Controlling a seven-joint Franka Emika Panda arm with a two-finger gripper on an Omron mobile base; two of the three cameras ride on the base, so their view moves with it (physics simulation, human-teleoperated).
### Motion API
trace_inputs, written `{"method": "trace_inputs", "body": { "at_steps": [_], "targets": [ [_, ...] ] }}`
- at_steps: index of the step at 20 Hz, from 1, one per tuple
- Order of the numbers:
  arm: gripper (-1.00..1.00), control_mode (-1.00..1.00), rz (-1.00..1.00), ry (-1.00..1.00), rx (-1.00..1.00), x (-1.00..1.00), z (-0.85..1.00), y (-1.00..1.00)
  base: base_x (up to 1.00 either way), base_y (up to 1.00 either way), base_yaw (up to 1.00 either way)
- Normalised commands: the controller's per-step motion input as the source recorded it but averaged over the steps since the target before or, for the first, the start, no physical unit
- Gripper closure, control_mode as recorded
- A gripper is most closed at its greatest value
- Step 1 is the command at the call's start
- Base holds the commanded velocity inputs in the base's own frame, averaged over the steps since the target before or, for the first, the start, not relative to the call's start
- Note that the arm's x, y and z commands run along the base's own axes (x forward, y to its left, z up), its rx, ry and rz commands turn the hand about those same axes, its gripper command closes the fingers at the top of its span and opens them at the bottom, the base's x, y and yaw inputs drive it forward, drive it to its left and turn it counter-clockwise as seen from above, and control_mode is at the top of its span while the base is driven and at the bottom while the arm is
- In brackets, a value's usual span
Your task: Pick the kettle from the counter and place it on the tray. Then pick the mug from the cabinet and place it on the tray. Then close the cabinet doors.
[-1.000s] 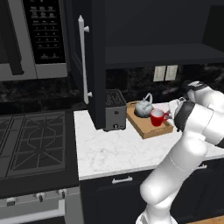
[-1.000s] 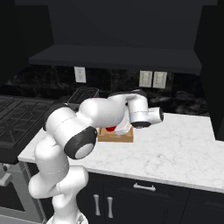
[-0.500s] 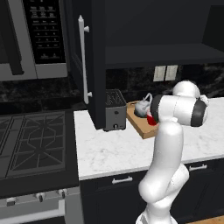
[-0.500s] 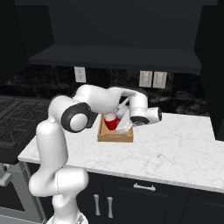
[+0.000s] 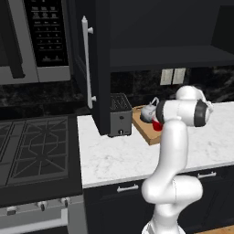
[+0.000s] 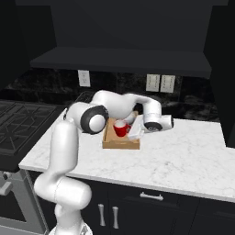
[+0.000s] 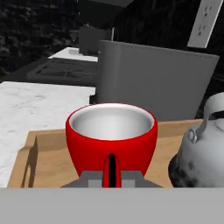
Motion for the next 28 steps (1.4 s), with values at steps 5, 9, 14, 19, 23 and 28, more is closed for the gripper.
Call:
{"method": "trace_inputs", "body": {
  "at_steps": [5,9,14,19,23,28],
  "targets": [
    [1.0,-1.0,0.05,0.03,0.0,0.26,-0.2,0.01,0.0,0.0,0.0],
    [1.0,-1.0,0.04,0.02,0.0,0.07,-0.22,0.09,0.0,0.0,0.0],
    [1.0,-1.0,0.01,0.02,0.0,0.04,-0.17,0.17,0.0,0.0,0.0],
    [-1.0,-1.0,0.0,0.01,0.0,0.01,-0.1,0.19,0.0,0.0,0.0],
    [-1.0,-1.0,0.0,0.0,0.0,-0.02,0.0,0.1,0.0,0.0,0.0],
    [-1.0,-1.0,0.0,0.01,0.0,-0.01,0.0,0.0,0.0,0.0,0.0]
  ]
}}
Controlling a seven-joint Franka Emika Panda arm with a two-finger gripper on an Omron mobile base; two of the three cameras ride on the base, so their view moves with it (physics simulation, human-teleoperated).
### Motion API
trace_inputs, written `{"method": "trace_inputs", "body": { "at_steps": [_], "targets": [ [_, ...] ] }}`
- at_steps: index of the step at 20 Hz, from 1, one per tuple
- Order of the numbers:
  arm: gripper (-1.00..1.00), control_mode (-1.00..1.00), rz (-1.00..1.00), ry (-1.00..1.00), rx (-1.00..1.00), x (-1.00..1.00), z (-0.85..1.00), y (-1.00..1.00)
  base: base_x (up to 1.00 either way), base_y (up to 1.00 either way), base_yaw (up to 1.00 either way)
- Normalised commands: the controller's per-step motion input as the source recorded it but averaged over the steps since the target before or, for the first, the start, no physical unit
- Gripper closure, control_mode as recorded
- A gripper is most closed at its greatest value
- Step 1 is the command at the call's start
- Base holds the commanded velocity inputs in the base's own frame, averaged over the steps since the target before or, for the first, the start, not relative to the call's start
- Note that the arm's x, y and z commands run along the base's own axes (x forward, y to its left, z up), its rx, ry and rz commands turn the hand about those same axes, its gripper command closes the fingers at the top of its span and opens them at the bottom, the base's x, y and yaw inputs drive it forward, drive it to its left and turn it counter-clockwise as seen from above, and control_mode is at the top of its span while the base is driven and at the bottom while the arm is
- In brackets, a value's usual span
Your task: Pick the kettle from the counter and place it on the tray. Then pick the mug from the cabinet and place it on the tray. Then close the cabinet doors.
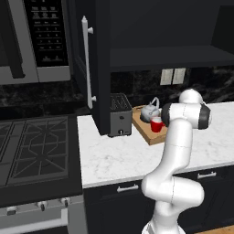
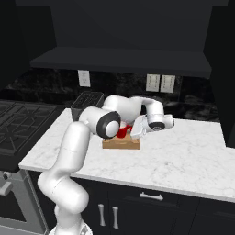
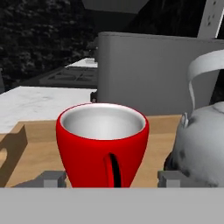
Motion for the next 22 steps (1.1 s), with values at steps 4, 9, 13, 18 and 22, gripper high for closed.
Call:
{"method": "trace_inputs", "body": {
  "at_steps": [4,9,13,18,22],
  "targets": [
    [-1.0,-1.0,0.0,0.01,0.0,-0.03,0.08,0.0,0.0,0.0,0.0],
    [-1.0,-1.0,-0.01,0.0,0.0,-0.26,0.41,-0.05,0.0,0.0,0.0],
    [-1.0,-1.0,-0.04,-0.02,0.0,-0.48,0.59,-0.12,0.0,0.0,0.0],
    [-1.0,-1.0,-0.16,-0.05,0.0,-0.69,0.43,0.0,0.0,0.0,0.0],
    [-1.0,-1.0,-0.26,-0.1,0.0,-0.76,0.2,0.02,0.0,0.0,0.0]
  ]
}}
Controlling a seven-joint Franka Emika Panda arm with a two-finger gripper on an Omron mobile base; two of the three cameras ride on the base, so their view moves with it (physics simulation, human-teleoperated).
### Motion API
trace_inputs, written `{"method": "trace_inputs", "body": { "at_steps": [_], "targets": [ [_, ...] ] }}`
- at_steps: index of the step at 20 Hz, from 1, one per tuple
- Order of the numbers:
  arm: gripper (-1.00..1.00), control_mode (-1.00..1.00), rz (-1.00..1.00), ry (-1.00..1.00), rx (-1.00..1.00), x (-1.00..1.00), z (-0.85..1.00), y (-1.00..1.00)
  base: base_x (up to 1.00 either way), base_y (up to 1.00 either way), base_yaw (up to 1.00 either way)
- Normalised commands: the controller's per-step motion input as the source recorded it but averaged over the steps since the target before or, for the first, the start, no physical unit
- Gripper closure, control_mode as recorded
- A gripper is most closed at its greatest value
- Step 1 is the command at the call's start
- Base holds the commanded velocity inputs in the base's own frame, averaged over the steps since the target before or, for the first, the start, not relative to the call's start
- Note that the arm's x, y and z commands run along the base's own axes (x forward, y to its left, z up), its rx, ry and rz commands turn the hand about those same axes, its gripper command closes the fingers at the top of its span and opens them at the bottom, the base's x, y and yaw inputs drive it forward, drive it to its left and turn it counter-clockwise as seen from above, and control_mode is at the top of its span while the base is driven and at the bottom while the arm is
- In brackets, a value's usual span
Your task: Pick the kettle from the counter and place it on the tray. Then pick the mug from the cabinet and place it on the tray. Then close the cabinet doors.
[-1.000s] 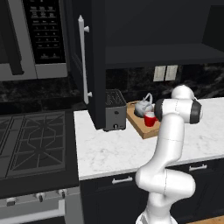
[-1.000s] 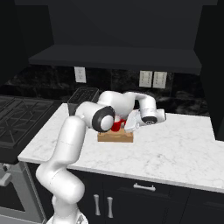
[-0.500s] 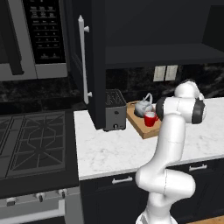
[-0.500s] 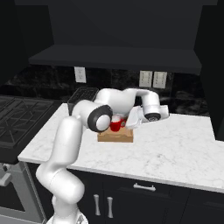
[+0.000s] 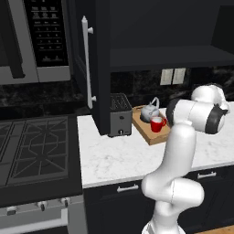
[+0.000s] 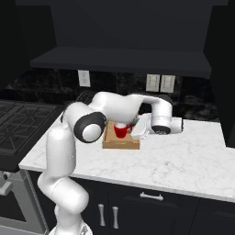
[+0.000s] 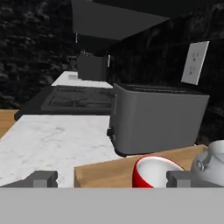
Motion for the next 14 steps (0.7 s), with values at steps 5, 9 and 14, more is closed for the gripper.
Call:
{"method": "trace_inputs", "body": {
  "at_steps": [5,9,14],
  "targets": [
    [-1.0,-1.0,-0.3,-0.1,0.0,-0.39,0.55,0.11,0.0,0.0,0.0],
    [-1.0,-1.0,-0.31,-0.01,0.0,-0.17,0.6,0.01,0.0,0.0,0.0],
    [-1.0,-1.0,-0.28,0.0,0.0,-0.12,0.36,-0.04,0.0,0.0,0.0]
  ]
}}
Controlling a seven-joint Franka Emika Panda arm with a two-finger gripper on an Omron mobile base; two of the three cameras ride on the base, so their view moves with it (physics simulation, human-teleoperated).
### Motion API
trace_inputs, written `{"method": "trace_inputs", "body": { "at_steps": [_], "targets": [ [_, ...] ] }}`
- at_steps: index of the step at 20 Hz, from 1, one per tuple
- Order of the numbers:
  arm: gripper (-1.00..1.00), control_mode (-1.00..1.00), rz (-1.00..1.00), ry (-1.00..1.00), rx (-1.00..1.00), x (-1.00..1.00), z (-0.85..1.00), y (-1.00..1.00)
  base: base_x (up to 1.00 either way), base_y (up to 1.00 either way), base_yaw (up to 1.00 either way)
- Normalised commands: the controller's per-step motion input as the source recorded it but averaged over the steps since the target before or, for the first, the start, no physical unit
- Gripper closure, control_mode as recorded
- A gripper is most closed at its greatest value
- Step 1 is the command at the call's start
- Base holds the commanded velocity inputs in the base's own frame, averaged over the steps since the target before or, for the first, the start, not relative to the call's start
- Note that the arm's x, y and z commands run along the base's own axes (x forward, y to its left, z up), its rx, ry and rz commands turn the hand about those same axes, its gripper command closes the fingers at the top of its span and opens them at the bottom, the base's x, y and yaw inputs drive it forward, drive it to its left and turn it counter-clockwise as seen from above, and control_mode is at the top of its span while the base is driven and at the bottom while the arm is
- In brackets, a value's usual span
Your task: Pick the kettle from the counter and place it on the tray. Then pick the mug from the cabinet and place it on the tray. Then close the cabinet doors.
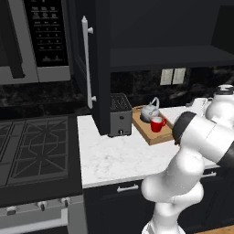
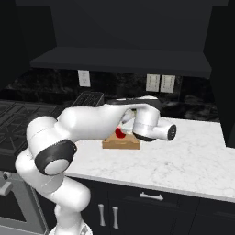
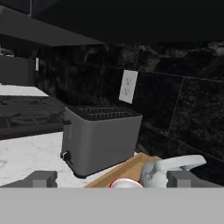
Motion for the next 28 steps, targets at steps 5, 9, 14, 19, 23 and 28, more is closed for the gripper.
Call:
{"method": "trace_inputs", "body": {
  "at_steps": [5,9,14,19,23,28],
  "targets": [
    [-1.0,-1.0,-0.27,0.0,0.0,-0.11,0.33,-0.02,0.0,0.0,0.0],
    [-1.0,-1.0,-0.14,0.0,0.0,-0.02,0.06,0.0,0.0,0.0,0.0],
    [-1.0,-1.0,0.0,0.0,0.01,0.0,0.0,-0.03,0.0,0.0,0.0],
    [-1.0,-1.0,-0.07,-0.01,0.04,-0.03,0.0,-0.33,0.0,0.0,0.0],
    [-1.0,-1.0,-0.09,-0.03,0.05,-0.01,0.01,-0.46,0.0,0.0,0.0],
    [-1.0,-1.0,-0.03,-0.06,0.07,-0.01,0.08,-0.65,0.0,0.0,0.0]
  ]
}}
